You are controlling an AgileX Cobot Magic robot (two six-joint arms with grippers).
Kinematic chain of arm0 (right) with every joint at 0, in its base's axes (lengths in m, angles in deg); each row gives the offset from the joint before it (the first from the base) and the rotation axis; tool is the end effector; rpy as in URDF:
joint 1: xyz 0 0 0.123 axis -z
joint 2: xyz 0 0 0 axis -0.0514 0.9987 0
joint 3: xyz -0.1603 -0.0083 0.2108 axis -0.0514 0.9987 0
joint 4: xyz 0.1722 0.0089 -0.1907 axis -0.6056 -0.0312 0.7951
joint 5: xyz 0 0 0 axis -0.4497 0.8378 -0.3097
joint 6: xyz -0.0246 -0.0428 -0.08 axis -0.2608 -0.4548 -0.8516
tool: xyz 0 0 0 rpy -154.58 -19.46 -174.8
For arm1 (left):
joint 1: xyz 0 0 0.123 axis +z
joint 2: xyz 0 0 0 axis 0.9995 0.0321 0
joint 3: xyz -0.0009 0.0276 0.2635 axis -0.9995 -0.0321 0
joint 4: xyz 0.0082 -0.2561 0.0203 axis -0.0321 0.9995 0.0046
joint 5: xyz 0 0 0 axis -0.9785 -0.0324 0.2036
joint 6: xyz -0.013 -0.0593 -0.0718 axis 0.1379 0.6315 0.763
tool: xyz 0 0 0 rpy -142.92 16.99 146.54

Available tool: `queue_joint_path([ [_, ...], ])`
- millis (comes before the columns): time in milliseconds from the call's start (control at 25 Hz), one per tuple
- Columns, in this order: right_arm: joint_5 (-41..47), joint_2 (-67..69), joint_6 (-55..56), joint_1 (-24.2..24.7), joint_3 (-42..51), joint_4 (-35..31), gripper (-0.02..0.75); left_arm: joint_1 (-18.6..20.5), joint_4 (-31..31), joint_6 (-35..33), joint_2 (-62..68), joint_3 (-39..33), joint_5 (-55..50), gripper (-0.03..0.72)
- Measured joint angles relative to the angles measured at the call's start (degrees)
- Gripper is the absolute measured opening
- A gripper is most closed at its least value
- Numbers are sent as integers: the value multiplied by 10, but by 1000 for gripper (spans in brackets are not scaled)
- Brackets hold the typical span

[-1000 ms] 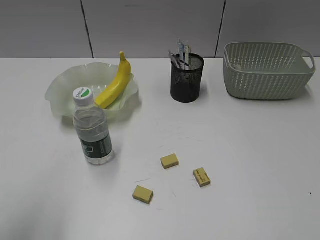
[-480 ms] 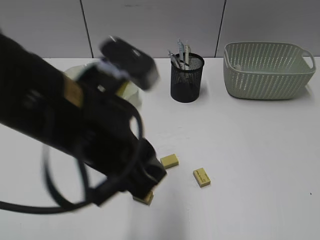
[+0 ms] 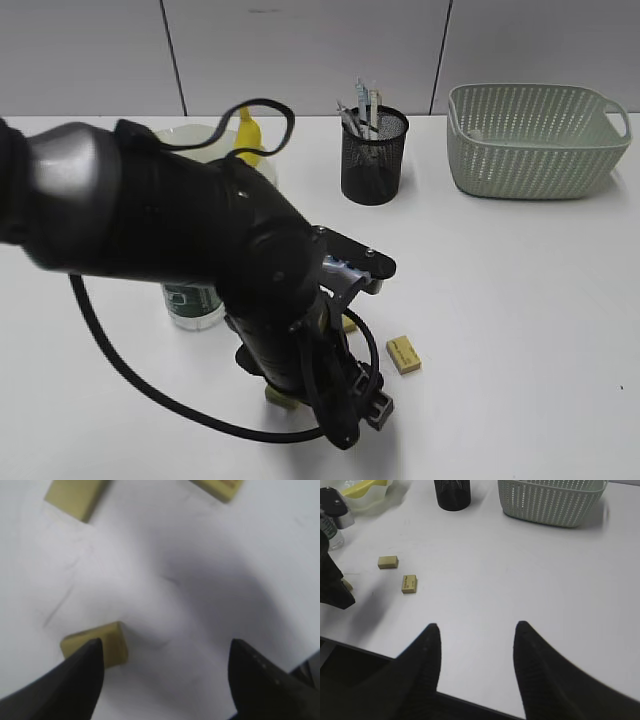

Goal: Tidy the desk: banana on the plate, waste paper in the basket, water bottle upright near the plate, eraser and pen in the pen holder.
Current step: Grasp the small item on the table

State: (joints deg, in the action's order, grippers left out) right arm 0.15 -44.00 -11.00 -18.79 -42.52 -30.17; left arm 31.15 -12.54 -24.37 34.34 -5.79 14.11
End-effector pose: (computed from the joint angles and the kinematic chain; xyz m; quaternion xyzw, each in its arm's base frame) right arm 0.0220 0.0079 0.2824 -0.1355 0.8370 0.1105 0.5186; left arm 0.1942 -0.2978 0.1148 0.3170 0.9419 -0.0660 0.0898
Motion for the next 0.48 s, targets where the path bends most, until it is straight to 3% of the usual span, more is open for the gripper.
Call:
queue_joint_path([
  [280, -1, 0, 0, 0, 0, 0, 383, 13, -113, 107, 25, 18, -17, 579],
  [480, -1, 0, 0, 0, 0, 0, 383, 42, -124, 129, 25, 18, -23, 580],
])
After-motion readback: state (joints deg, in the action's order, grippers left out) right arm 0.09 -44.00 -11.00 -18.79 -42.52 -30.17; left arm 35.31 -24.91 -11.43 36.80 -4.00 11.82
